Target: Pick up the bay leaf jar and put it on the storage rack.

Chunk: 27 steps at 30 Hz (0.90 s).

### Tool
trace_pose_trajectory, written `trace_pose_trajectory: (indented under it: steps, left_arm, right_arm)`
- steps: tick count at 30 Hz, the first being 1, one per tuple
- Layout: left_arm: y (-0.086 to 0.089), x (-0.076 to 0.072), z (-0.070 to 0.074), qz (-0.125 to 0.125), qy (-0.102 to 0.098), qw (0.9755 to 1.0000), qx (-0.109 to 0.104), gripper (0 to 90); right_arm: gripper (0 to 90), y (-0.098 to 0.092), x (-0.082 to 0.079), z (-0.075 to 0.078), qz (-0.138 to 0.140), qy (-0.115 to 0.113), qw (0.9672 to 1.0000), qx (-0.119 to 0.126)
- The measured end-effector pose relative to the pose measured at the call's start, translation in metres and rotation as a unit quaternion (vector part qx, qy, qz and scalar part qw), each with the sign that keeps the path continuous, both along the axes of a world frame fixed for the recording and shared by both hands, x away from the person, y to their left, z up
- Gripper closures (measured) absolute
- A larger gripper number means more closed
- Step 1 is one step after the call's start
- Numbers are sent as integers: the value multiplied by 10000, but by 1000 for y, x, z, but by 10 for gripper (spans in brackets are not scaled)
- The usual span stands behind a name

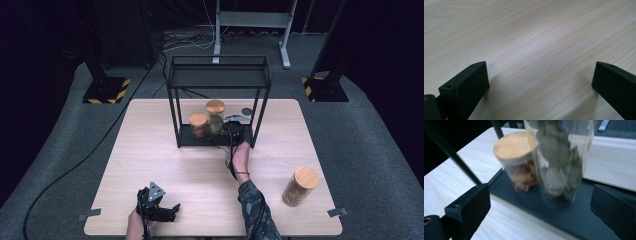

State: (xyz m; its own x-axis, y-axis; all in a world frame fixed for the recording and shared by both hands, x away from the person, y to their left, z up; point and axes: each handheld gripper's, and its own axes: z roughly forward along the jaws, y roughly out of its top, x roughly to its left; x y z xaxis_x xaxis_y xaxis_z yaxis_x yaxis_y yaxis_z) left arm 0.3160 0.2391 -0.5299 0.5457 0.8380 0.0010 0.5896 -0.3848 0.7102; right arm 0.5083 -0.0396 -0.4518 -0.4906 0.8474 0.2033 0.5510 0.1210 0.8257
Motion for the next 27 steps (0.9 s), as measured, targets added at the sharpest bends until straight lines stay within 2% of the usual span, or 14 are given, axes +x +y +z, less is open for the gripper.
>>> trace_pose_trajectory:
  steps: [4, 13, 27]
  left_arm:
    - [0, 0, 0, 6, -2, 10000, -3, 2]
    - [0, 0, 0, 7, 0, 10000, 1, 2]
    - [0, 0, 0, 41, -9, 10000, -10, 2]
  right_arm:
    - [21, -2, -15, -7, 111, 82, 9999, -101]
    - [11, -13, -56, -22, 238, 87, 9994, -245]
    - [0, -36, -116, -59, 385, 287, 9988, -92]
